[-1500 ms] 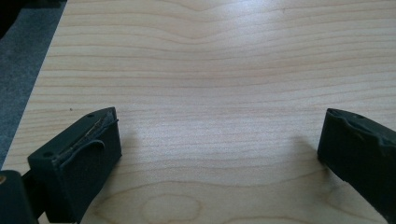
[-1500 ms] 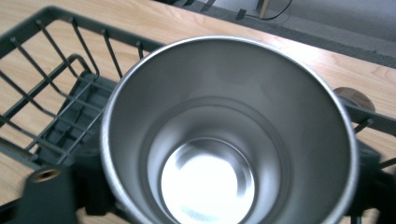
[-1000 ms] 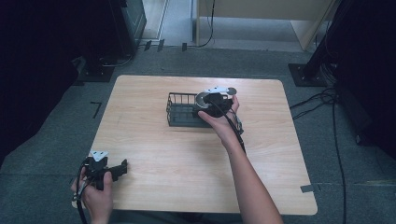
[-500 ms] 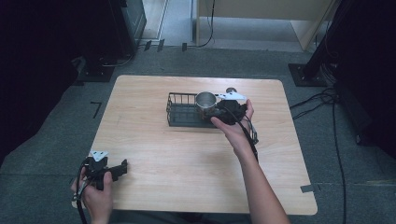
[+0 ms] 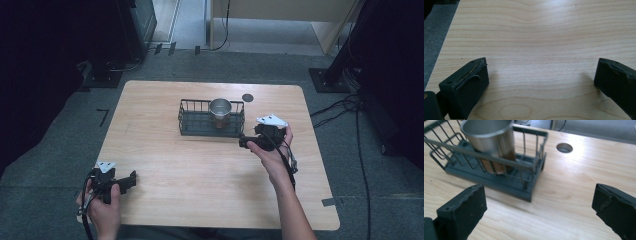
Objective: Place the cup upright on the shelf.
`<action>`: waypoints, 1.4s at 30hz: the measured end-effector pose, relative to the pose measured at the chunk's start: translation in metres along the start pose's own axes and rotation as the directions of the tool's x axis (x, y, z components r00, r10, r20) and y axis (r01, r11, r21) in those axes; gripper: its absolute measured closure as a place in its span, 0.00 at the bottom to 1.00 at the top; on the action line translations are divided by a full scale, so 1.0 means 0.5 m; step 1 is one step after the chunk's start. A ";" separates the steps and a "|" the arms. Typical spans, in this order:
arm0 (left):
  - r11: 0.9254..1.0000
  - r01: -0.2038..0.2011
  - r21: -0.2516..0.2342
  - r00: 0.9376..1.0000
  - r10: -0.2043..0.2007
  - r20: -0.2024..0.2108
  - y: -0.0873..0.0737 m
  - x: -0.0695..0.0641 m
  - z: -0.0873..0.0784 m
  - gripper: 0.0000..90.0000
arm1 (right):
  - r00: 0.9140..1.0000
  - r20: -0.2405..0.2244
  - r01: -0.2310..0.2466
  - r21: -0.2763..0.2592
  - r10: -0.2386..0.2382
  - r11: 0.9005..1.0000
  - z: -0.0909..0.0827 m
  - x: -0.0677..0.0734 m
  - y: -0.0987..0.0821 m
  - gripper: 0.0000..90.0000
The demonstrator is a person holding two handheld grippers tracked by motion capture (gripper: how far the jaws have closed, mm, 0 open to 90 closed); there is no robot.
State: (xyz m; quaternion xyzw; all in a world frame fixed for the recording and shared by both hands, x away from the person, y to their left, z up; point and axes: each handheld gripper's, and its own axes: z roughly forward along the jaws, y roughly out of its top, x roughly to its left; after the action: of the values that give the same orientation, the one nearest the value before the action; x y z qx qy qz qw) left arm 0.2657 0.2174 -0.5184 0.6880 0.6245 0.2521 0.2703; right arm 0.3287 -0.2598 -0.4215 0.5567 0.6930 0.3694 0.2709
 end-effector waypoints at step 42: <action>1.000 0.000 0.002 1.000 0.000 0.000 0.000 0.000 0.000 0.00 | 0.971 0.192 -0.165 0.104 0.143 0.981 -0.106 -0.196 -0.270 0.00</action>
State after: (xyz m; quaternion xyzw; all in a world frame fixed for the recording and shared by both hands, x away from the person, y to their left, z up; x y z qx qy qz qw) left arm 0.2656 0.2175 -0.5183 0.6882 0.6247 0.2516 0.2698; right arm 0.2328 -0.3805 -0.5039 0.6557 0.6405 0.2943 0.2703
